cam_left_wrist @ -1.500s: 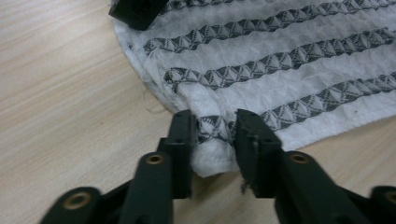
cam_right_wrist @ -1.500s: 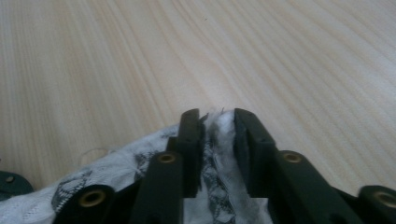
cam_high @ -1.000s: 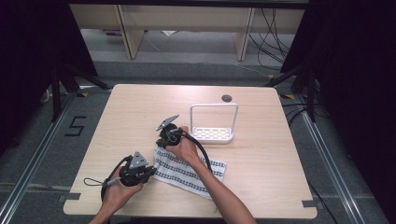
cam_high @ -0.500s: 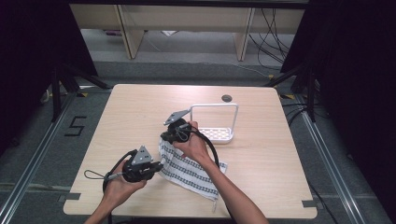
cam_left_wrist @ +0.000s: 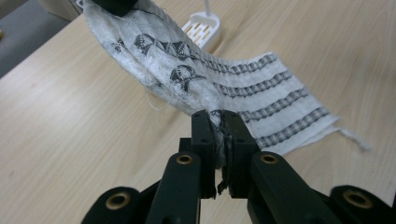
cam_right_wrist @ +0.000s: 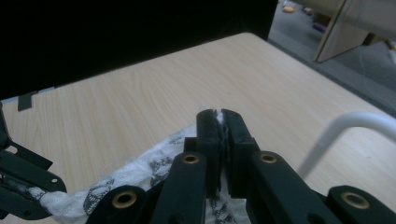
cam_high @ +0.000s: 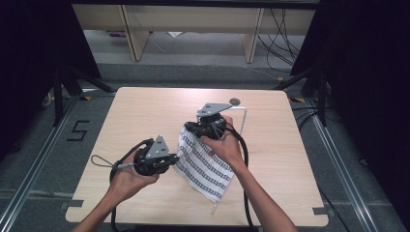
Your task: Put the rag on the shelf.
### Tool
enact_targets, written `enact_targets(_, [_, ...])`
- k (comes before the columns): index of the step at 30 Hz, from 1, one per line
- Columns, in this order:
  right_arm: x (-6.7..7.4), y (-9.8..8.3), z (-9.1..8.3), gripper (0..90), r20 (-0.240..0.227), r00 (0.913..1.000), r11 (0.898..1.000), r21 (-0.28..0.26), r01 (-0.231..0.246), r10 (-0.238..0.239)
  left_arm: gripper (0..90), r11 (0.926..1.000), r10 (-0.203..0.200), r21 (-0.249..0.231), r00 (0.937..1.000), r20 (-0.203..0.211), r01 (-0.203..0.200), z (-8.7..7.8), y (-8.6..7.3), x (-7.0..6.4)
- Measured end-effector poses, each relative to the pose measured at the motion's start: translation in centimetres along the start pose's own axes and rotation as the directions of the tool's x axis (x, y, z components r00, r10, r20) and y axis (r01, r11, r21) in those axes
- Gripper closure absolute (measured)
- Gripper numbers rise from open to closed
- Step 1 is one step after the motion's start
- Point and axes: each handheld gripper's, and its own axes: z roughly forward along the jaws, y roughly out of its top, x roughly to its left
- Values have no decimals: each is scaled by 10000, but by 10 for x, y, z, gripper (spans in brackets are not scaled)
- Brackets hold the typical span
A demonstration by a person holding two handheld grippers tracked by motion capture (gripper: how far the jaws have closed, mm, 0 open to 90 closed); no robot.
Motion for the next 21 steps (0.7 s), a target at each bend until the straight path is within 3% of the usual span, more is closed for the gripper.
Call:
enact_targets(3, [-3,2,-12,876,284,9996,9995,-282,105,-97,847,9999,108,-24,9999,13,-108,-1,11,1])
enact_targets(4, [-6,4,-27,877,676,9977,9990,-448,75,-44,847,9999,168,-21,9999,-5,-168,-1,18,2])
enact_targets(5, [-8,5,-33,877,735,9972,9988,-469,159,-124,847,9997,254,-40,9997,-66,-255,0,27,4])
enact_targets(8, [-11,7,-53,878,1110,9937,9967,-813,-41,131,846,9990,405,-160,9991,-96,-407,-1,42,7])
enact_targets(11, [-14,10,-74,878,1580,9873,9953,-972,-3,157,846,9976,616,-300,9979,-194,-621,-3,59,9])
enact_targets(12, [-16,12,-81,878,1693,9856,9938,-1092,222,-34,845,9969,730,-263,9971,-217,-736,-4,65,10])
enact_targets(13, [-15,13,-88,878,1756,9842,9924,-1231,-2,220,845,9969,730,-263,9971,-217,-736,-4,65,10])
enact_targets(14, [-17,15,-93,878,1870,9823,9905,-1356,222,36,844,9960,755,-446,9966,-323,-769,-5,76,12])
enact_targets(15, [-16,16,-100,879,1984,9796,9904,-1378,-44,320,844,9952,807,-517,9960,-373,-826,-5,82,13])
enact_targets(17, [-18,19,-110,879,2183,9754,9878,-1554,56,288,844,9938,973,-504,9946,-358,-990,-6,88,15])
enact_targets(18, [-20,21,-115,879,2385,9711,9859,-1651,274,129,843,9903,1287,-480,9908,-417,-1307,-8,100,19])
enact_targets(20, [-20,23,-119,879,2295,9728,9850,-1723,81,321,843,9892,1360,-494,9898,-415,-1380,-9,104,21])
enact_targets(21, [-23,26,-127,879,2498,9675,9816,-1907,102,385,842,9893,1306,-588,9902,-488,-1333,-10,111,25])
